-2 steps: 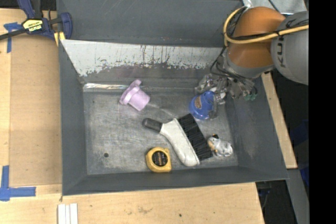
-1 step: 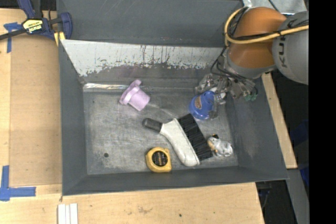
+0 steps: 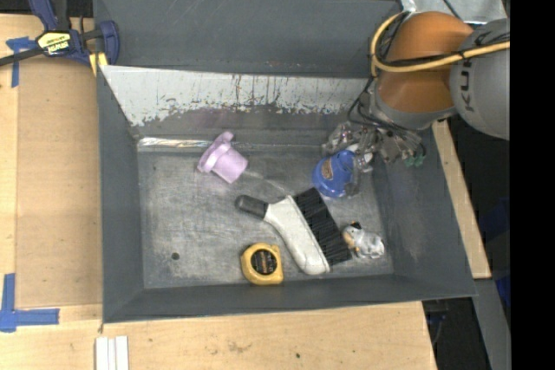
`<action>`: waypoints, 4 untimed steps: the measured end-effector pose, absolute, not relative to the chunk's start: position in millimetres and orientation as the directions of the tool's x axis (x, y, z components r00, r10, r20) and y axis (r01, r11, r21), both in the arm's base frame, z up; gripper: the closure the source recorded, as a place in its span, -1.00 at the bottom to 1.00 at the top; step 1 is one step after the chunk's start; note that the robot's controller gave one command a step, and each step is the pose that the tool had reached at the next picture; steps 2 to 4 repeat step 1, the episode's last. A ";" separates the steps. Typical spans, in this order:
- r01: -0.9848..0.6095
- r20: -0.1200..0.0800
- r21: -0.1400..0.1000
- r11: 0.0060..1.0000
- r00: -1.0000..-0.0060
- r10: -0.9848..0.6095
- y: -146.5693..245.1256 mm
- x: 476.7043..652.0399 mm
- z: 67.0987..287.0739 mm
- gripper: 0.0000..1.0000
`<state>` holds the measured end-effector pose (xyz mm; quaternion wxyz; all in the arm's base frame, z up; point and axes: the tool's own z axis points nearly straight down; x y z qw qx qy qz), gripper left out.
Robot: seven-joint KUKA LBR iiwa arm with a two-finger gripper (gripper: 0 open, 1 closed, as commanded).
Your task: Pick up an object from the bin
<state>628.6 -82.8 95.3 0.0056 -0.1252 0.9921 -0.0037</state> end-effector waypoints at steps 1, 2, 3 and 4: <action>-0.273 -0.006 -0.002 0.962 -0.962 -0.273 -62.7 626.2 229.0 1.00; -0.273 -0.006 -0.002 0.962 -0.962 -0.273 -62.7 626.2 229.0 1.00; -0.273 -0.006 -0.002 0.962 -0.962 -0.273 -62.7 626.2 229.0 1.00; -0.273 -0.006 -0.002 0.962 -0.962 -0.273 -62.7 626.2 229.0 1.00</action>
Offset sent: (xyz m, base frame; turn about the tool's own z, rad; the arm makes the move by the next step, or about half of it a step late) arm 0.0000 0.0000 0.0000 0.0000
